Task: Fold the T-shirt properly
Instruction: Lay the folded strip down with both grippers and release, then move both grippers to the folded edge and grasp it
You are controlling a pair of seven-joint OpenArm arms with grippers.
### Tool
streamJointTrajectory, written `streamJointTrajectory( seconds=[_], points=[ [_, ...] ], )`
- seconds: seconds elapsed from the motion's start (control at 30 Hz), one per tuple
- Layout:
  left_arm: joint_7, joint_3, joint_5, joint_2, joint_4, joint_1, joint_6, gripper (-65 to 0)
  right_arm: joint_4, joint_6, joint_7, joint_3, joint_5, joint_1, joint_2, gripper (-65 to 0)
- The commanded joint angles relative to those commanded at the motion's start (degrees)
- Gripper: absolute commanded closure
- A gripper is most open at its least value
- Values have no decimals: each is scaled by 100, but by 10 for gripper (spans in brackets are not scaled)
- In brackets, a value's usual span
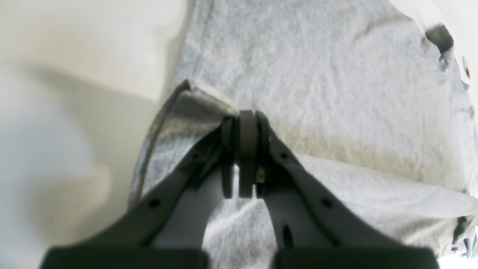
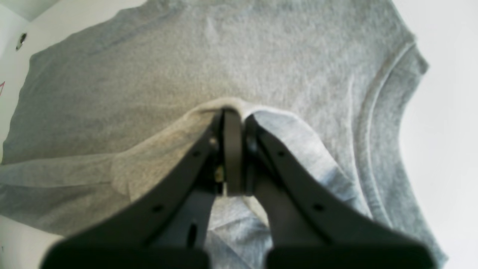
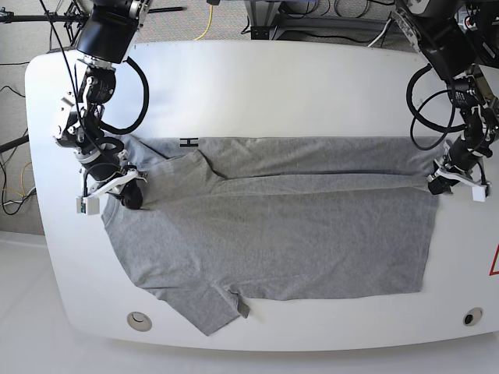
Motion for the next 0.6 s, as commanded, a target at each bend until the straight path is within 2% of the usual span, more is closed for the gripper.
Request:
streamJointTrajectory(
  seconds=[0.03,0.1,0.23,0.37,0.5,0.6],
  points=[
    [10,2,31,-4,-4,-20,1,-37,-42,2,-6,3,-18,16,-1,-91],
    [61,34,286,-1,-4,-77,35,-177,-118,8,-23,-26,-53,32,-3,-260],
    [-97,125,525,-10,-5,-132,40,-318,-125,5,19,-57,-102,36,12,-408],
    [-291,231,757,-31,2,-189,50,-397,-95,13,33,-70,-129,35,28,-470],
    [-553,357,967,-119,144,-216,126,-444,116,12,-14,-48,-138,-27,58,-478],
    [-664,487,1036,-218,282,-140,155,-445,323,18,-26,-48,-181,-141,70,-472]
  ],
)
